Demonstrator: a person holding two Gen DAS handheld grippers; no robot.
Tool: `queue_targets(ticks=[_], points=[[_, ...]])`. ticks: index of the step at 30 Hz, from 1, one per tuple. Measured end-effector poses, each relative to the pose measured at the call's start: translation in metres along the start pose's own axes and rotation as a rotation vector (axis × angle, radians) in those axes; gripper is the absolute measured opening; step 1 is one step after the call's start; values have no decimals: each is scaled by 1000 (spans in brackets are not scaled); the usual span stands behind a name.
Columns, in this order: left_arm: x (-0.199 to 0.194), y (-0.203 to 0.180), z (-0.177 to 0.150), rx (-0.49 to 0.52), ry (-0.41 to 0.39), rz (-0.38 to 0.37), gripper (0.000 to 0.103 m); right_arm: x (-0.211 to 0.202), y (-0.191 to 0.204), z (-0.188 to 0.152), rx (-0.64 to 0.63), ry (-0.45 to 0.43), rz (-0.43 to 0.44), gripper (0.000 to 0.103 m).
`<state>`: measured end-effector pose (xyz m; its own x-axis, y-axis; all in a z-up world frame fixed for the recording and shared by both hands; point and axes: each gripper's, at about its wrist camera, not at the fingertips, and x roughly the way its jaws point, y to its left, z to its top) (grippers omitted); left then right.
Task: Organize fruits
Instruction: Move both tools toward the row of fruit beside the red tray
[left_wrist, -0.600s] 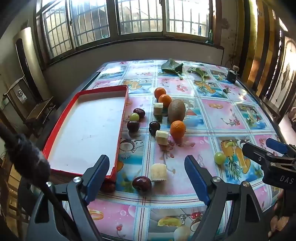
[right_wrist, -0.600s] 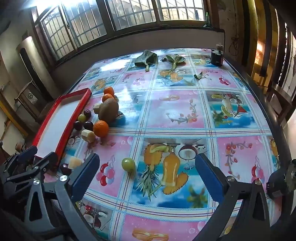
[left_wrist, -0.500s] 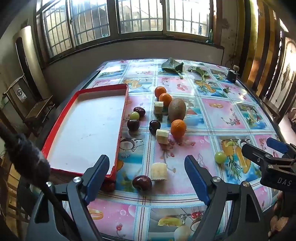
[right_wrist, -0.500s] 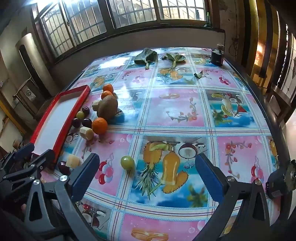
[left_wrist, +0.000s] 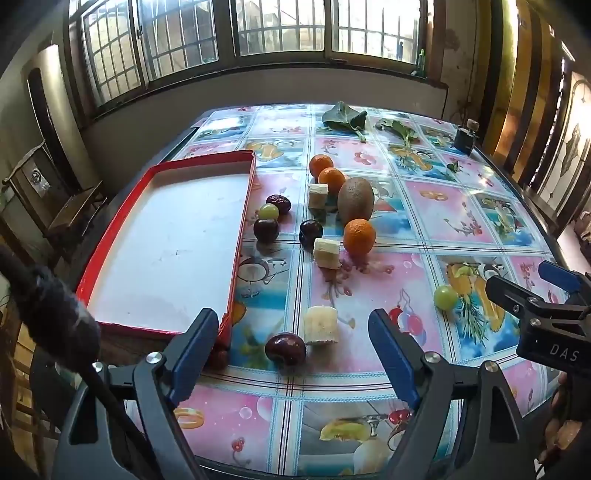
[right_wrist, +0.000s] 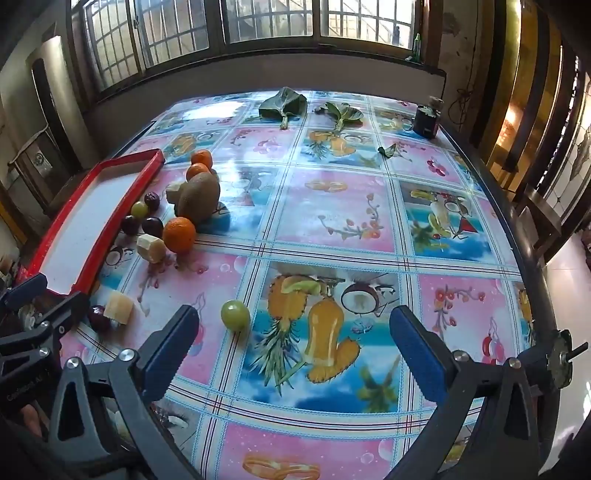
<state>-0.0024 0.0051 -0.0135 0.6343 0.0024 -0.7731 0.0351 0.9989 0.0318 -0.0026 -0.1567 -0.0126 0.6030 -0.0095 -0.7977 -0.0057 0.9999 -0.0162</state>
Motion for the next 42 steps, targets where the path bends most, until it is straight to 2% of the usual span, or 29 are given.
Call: queue_targets(ticks=[4, 7, 11, 14, 18, 23, 28, 33, 35, 38, 42], points=[[1, 4, -3, -7, 19, -25, 84, 1, 0, 0, 7, 4, 3, 103], [0, 17, -8, -19, 26, -85, 84, 0, -3, 0, 10, -3, 23, 103], [0, 44, -22, -48, 60, -137, 84, -3, -3, -3, -8, -32, 104, 103], [1, 62, -32, -71, 78, -132, 84, 0, 2, -6, -21, -27, 178, 103], [6, 77, -37, -103, 99, -105, 83, 8, 15, -10, -53, -6, 228, 103], [22, 83, -36, -121, 123, -100, 83, 15, 37, -12, -98, 27, 304, 99], [29, 90, -25, -143, 104, -115, 83, 21, 52, -10, -112, 55, 366, 97], [42, 99, -7, -141, 72, -113, 83, 22, 54, -6, -103, 54, 343, 97], [53, 105, 4, -146, 72, -81, 83, 23, 52, -4, -93, 60, 336, 97], [63, 117, 17, -170, 78, -88, 83, 24, 50, -1, -86, 60, 318, 97], [51, 121, 15, -155, 66, -90, 83, 21, 52, 1, -87, 55, 331, 97]])
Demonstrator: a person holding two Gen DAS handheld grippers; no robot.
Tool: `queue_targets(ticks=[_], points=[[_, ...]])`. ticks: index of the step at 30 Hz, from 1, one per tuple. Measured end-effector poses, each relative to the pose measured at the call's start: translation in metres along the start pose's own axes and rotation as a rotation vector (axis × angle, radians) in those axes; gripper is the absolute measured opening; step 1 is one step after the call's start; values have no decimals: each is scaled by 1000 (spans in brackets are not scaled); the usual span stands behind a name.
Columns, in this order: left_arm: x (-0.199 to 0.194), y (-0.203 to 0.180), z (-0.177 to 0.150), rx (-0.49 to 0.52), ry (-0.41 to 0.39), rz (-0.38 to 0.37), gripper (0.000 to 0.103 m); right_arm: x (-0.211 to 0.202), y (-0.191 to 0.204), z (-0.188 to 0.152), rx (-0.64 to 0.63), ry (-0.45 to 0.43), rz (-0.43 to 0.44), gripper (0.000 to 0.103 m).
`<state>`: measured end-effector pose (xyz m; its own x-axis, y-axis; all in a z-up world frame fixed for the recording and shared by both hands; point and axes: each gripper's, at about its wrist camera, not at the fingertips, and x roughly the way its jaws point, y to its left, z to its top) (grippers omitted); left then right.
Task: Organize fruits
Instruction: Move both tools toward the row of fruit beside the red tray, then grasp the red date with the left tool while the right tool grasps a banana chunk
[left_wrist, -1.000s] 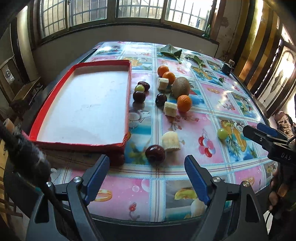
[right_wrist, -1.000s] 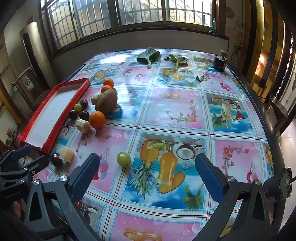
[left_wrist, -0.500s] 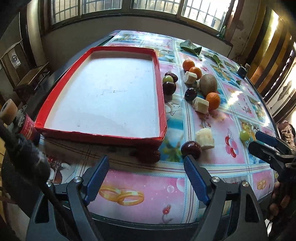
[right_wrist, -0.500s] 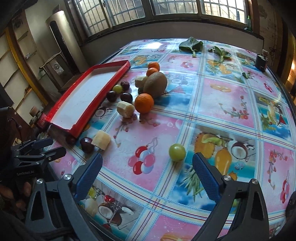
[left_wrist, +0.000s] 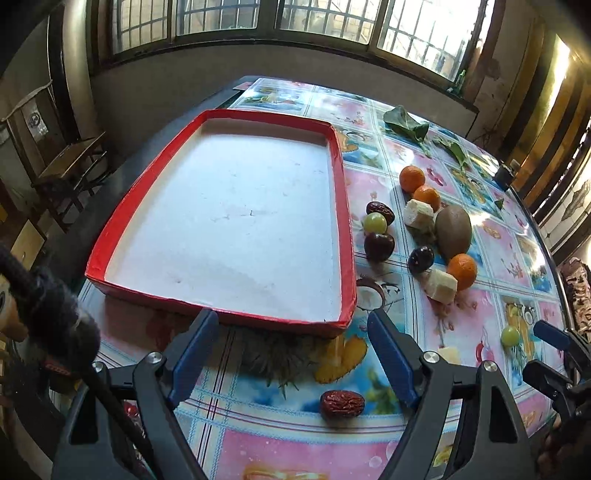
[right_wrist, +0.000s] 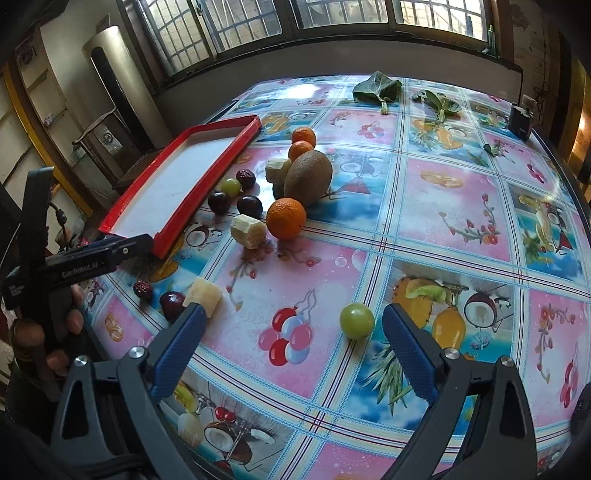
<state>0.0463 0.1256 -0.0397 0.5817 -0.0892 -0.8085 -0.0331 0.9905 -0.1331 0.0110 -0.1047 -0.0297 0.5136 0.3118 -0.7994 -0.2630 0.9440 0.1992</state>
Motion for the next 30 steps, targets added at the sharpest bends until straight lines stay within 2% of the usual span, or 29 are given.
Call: queue_targets(ticks=[6, 9, 11, 19, 22, 24, 27, 30], points=[[-7, -18, -42, 50, 54, -36, 84, 6, 26, -3, -81, 7, 53, 96], [-7, -23, -51, 66, 57, -35, 84, 14, 38, -4, -119, 12, 93, 82], [-6, -25, -50, 66, 56, -41, 84, 19, 46, -4, -143, 16, 93, 67], [4, -24, -43, 77, 60, -15, 82, 46, 55, -1, -161, 66, 103, 55], [8, -25, -42, 81, 64, -13, 72, 55, 57, 0, -157, 79, 117, 50], [11, -26, -42, 80, 73, -20, 60, 59, 58, 2, -150, 82, 125, 49], [12, -27, -43, 82, 68, -15, 59, 62, 59, 7, -157, 73, 108, 48], [10, -28, -45, 82, 63, -10, 52, 63, 58, 9, -156, 74, 112, 48]])
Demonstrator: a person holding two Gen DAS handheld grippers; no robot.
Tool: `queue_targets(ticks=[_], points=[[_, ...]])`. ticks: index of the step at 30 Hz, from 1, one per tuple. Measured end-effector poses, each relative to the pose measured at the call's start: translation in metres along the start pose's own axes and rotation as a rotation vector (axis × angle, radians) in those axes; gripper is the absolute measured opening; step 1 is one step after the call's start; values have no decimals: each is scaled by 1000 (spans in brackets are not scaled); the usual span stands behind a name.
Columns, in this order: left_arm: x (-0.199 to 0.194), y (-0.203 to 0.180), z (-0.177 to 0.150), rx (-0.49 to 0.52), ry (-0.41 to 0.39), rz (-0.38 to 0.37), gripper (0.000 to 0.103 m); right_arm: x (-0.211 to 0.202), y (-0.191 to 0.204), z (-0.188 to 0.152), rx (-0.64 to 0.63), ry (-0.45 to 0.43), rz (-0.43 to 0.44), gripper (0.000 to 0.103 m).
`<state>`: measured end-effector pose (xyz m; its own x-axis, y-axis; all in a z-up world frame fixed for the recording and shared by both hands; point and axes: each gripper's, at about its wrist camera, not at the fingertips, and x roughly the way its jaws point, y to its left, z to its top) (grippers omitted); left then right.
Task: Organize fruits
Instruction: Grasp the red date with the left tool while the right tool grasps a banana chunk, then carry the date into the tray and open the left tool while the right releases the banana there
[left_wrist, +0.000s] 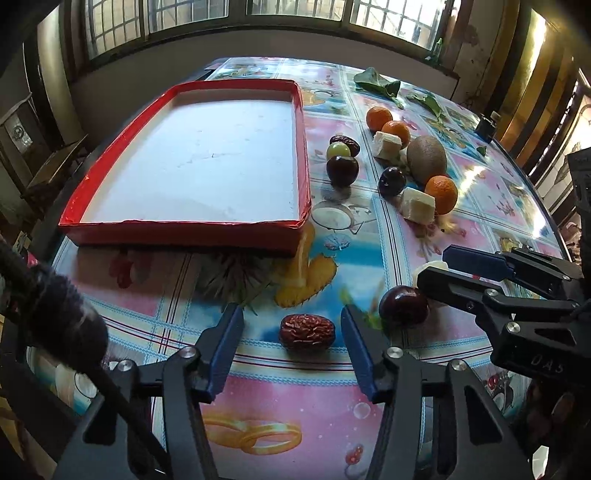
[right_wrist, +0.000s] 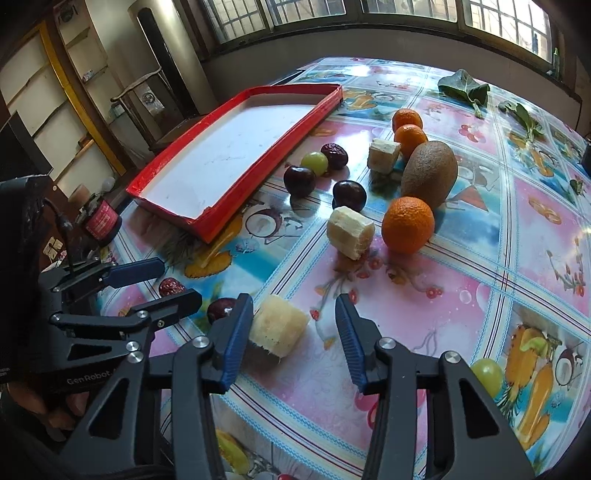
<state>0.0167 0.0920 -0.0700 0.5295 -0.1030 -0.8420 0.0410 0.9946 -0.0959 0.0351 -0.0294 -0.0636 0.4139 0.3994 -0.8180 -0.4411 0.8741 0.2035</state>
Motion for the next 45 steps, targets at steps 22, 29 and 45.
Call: queue_targets(ticks=[22, 29, 45], points=[[-19, -1, 3, -11, -34, 10, 29, -28, -23, -10, 77, -43, 59, 32], [-34, 9, 8, -26, -69, 46, 29, -42, -18, 2, 68, -92, 50, 32], [-43, 45, 30, -92, -110, 146, 29, -29, 27, 44, 7, -133, 145, 32]])
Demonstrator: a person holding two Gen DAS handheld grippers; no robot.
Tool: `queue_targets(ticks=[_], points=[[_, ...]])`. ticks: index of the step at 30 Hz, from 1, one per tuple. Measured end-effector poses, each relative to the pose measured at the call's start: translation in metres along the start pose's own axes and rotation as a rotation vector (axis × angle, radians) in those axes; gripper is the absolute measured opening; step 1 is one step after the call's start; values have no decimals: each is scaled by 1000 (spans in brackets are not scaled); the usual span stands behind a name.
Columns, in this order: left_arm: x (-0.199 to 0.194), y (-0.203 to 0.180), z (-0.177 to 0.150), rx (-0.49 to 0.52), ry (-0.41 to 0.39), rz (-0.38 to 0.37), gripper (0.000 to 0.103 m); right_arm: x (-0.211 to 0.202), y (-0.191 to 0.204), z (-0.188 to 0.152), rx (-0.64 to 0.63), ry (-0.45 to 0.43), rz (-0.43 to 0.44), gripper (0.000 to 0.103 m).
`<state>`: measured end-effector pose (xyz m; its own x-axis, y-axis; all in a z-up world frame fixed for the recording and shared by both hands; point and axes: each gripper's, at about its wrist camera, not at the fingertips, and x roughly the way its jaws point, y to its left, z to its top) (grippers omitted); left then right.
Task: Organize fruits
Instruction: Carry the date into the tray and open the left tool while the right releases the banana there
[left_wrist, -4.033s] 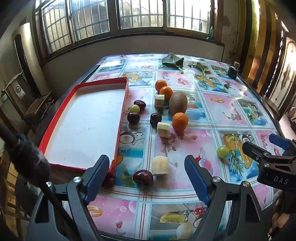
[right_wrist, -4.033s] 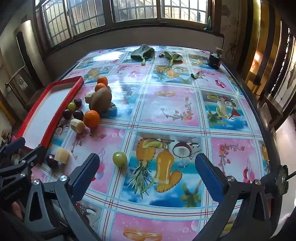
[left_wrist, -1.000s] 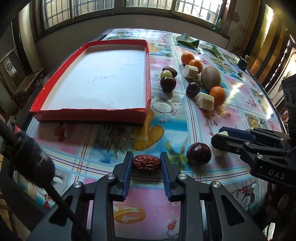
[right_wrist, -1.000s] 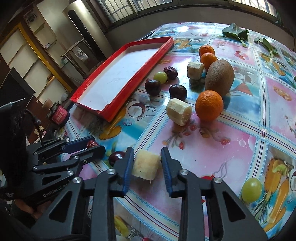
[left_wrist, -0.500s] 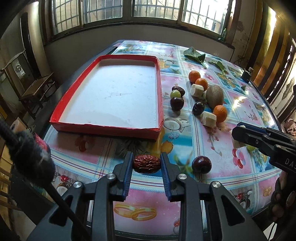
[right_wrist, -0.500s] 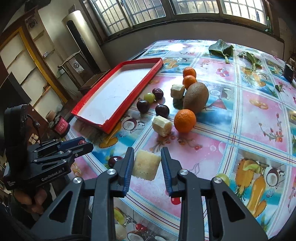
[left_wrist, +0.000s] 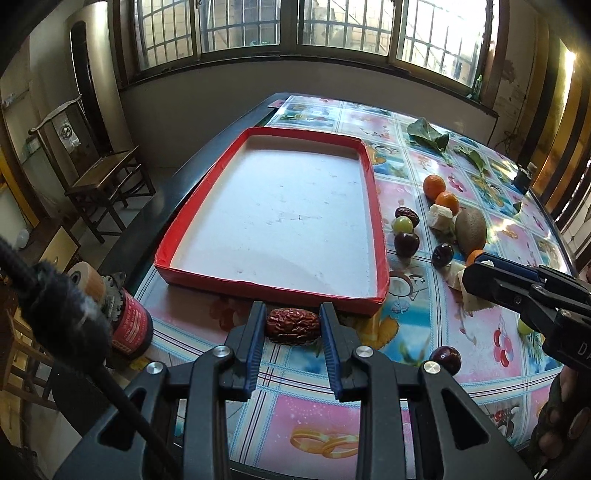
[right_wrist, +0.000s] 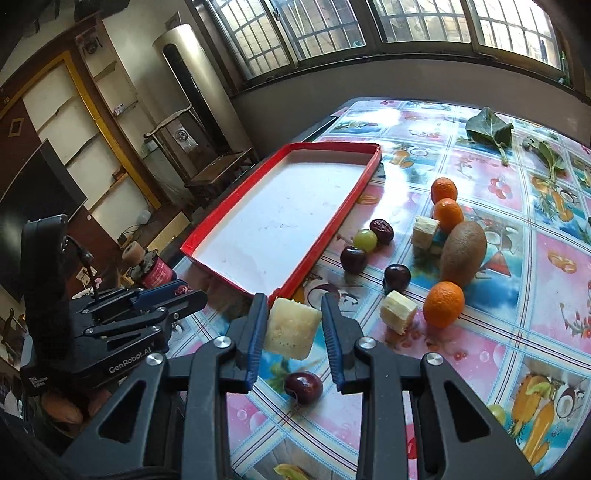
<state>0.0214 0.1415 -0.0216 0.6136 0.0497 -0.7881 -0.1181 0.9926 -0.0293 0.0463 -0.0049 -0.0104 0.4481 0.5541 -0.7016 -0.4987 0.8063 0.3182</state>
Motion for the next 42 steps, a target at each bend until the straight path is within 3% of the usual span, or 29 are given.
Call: queue_targets(ticks=[21, 42], points=[[24, 28, 30, -63, -16, 48, 29, 46, 20, 27, -34, 15, 29, 32], [82, 50, 51, -127, 63, 67, 29, 116, 35, 37, -102, 128, 32, 32]])
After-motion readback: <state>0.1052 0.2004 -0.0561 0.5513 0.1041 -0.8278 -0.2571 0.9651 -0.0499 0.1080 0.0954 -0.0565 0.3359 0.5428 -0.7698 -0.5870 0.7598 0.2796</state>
